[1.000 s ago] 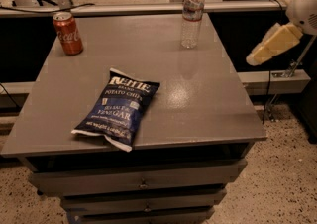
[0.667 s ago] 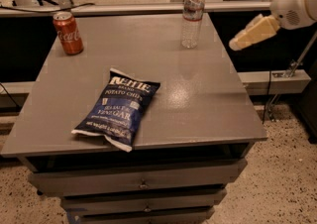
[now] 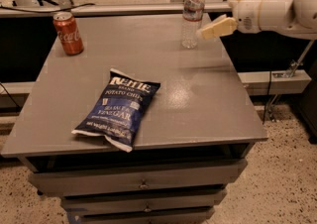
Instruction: Knock water bottle over
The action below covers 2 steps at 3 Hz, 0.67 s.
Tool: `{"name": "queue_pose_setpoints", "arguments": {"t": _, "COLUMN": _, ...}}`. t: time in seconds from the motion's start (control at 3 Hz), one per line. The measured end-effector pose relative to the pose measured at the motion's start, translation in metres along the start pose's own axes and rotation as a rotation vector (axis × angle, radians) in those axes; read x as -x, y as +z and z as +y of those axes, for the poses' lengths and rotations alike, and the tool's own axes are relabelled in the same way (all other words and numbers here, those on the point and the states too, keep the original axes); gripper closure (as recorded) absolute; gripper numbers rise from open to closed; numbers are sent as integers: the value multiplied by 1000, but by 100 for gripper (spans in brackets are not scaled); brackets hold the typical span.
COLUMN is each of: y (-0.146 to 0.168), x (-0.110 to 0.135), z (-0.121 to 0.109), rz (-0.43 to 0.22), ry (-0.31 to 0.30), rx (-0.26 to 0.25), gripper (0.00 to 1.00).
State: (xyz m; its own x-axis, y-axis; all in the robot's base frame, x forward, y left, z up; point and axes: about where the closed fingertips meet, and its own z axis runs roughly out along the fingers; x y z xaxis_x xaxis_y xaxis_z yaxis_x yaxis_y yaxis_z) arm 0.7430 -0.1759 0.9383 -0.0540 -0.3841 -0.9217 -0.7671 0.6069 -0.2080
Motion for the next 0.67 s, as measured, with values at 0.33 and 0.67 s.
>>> {"name": "queue_pose_setpoints", "arguments": {"t": 0.33, "y": 51, "x": -3, "z": -3, "rz": -114, "ry": 59, "rx": 48, "gripper": 0}}
{"name": "queue_pose_setpoints", "arguments": {"t": 0.67, "y": 82, "x": -3, "z": -2, "rz": -165, "ry": 82, "rx": 69, "gripper": 18}}
